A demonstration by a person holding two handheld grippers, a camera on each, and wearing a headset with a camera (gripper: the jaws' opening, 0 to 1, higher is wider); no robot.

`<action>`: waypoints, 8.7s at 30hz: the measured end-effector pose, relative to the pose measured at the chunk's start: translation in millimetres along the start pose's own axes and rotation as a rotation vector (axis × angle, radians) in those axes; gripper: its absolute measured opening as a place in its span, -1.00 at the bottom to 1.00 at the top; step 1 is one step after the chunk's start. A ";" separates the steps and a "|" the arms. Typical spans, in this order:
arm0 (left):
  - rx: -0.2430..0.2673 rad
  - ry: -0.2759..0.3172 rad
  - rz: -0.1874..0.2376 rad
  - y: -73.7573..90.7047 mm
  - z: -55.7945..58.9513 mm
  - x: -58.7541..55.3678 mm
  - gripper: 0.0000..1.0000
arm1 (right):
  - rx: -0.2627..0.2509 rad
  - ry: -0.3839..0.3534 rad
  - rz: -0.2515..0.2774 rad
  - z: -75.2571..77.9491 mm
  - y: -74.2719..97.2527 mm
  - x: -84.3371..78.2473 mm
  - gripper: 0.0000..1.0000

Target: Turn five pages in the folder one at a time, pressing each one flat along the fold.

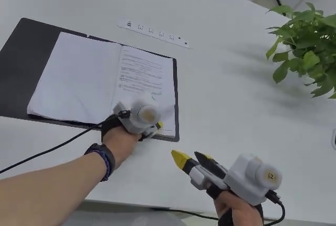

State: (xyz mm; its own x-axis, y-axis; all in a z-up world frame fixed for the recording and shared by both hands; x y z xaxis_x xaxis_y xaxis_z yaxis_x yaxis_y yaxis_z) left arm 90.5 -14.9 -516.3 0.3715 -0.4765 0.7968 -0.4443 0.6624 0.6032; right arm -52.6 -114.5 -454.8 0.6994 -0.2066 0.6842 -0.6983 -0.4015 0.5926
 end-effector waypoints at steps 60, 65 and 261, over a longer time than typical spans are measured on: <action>-0.103 0.160 0.012 20.0 -11.1 -9.1 -0.55 | 0.151 -0.101 0.018 25.9 -127.2 92.4 -0.29; -0.112 0.157 0.004 24.5 -10.9 -9.7 -0.34 | 0.161 -0.116 0.035 25.3 -121.4 90.1 -0.56; 0.258 0.313 0.069 272.4 -171.3 -100.4 0.31 | 0.484 -0.108 -0.275 -217.5 -278.8 16.3 -0.41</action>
State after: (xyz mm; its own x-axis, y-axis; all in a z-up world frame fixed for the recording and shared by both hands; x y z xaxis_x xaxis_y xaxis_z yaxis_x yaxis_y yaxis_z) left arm 71.8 312.4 -437.9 0.5458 -0.2110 0.8109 -0.6520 0.5009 0.5692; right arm 120.5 188.1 -516.4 0.8751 -0.1167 0.4696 -0.3568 -0.8112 0.4632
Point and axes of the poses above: the centre of the closed fingertips' face, and the gripper's own axes: y roughly backward along the fingers, z roughly to its right, x roughly out of its top, the point moved 6 cm from there along y, roughly backward along the fingers, and after that the axes turned 6 degrees about -z, right-handed, at the moved point
